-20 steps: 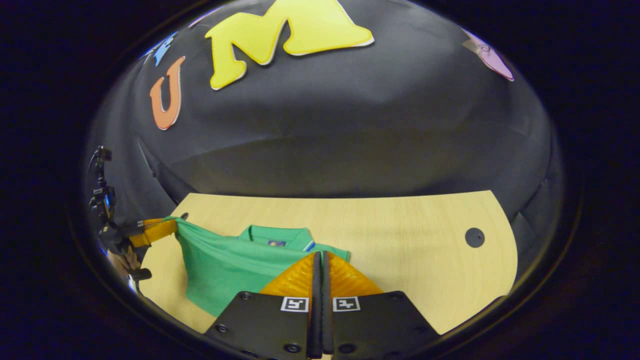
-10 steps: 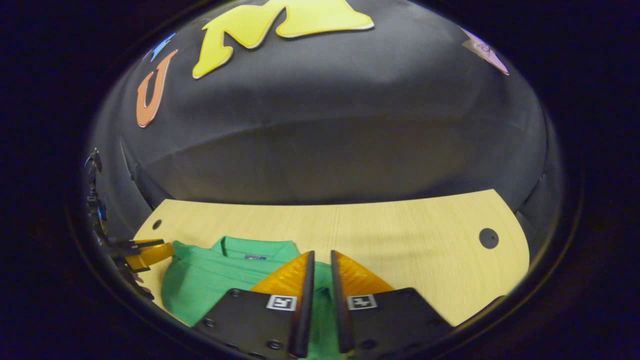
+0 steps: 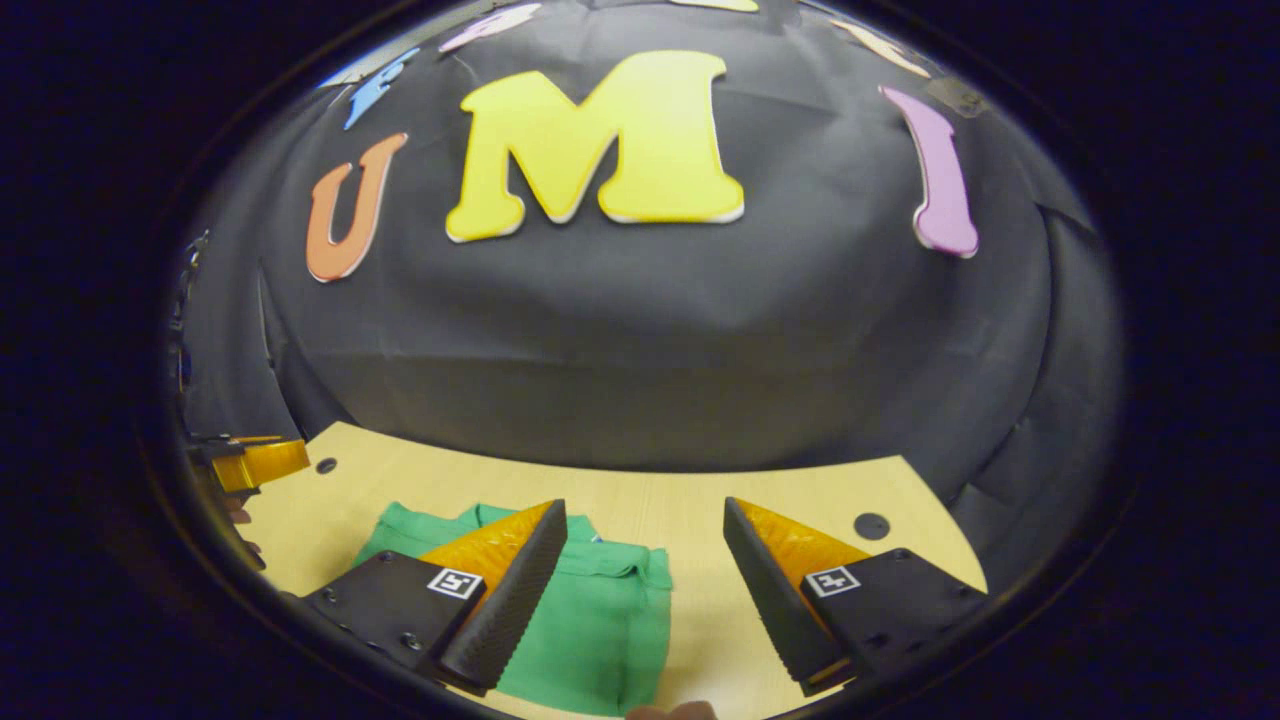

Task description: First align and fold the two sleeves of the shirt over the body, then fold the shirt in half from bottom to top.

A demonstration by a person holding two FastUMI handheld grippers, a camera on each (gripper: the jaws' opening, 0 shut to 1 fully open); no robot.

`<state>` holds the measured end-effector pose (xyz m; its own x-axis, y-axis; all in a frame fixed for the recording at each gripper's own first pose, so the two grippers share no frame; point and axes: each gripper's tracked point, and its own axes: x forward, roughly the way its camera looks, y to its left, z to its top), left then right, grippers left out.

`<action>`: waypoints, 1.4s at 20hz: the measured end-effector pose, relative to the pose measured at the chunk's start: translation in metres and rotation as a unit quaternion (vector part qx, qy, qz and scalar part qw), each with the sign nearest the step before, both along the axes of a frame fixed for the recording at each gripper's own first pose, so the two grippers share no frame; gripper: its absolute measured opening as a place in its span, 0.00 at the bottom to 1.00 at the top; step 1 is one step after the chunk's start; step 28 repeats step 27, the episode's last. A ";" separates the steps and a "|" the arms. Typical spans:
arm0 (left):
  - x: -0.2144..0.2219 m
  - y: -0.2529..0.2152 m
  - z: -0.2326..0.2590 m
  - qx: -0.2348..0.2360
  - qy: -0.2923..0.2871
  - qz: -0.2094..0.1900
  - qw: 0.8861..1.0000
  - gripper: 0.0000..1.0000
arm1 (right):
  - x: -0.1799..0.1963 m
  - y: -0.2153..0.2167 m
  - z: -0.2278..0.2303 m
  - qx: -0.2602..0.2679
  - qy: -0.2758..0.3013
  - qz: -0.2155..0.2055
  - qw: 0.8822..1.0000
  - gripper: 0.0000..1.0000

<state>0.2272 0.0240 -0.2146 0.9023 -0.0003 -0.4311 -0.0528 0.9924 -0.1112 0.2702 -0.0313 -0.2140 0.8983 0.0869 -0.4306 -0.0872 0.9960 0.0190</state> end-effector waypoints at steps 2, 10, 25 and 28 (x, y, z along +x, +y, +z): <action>-0.025 -0.005 0.046 0.006 -0.040 -0.003 0.999 0.91 | -0.030 0.004 0.041 -0.005 -0.032 0.005 0.999 0.98; -0.148 -0.033 0.166 0.028 -0.122 -0.023 0.992 0.98 | -0.167 0.006 0.170 -0.026 -0.140 -0.028 0.989 0.98; -0.258 -0.042 0.181 0.042 -0.149 -0.021 0.988 0.99 | -0.293 0.018 0.193 -0.022 -0.175 -0.032 0.984 0.97; -0.261 -0.042 0.182 0.047 -0.151 -0.021 0.987 0.89 | -0.291 0.024 0.199 -0.020 -0.184 -0.028 0.982 0.97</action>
